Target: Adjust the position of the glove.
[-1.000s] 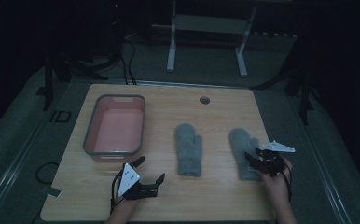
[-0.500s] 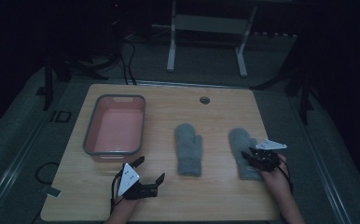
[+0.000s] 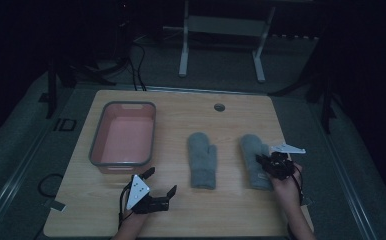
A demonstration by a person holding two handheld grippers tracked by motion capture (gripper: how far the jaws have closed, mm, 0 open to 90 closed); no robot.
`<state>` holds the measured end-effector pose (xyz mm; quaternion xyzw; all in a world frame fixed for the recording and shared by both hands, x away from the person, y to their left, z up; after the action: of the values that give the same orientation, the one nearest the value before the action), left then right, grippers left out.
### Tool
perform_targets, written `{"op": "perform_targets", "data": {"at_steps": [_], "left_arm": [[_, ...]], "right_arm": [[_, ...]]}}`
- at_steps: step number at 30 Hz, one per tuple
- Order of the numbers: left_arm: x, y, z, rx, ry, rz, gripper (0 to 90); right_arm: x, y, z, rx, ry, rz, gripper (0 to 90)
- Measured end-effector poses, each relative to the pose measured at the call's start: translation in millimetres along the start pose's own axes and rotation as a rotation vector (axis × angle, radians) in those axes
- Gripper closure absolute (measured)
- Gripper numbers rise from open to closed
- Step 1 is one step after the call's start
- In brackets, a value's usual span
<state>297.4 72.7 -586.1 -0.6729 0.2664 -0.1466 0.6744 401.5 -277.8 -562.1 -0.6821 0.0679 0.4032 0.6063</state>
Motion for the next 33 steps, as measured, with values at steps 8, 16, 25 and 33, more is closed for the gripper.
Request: {"op": "perform_targets", "data": {"at_steps": [8,16,25,33], "left_arm": [[-0.2,-0.1,-0.2,0.003,0.0,-0.002,4.3],[-0.3,-0.1,-0.7,0.007,0.0,-0.003,4.3],[-0.3,-0.1,-0.7,0.006,0.001,-0.002,4.3],[-0.4,-0.1,-0.6,0.006,0.003,-0.004,4.3]], "right_arm": [[6.1,-29.7,34.2,0.042,-0.002,-0.033,82.8],[14.8,-56.4,76.4,0.06,-0.013,-0.065,82.8],[36.9,-71.0,127.6,0.049,-0.052,-0.061,82.8],[54.2,-63.8,151.9,0.065,-0.083,-0.021,82.6]]}}
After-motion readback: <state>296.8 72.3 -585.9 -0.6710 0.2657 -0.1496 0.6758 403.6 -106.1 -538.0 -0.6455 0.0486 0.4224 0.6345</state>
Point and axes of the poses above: each handheld gripper's, and its own axes: x roughly forward along the jaws, y roughly out of its underside, z roughly to its left, the point moved 8 cm from there along x, roughly forward along the jaws, and after that the axes turned 3 degrees about -y, right-handed, at the moved point
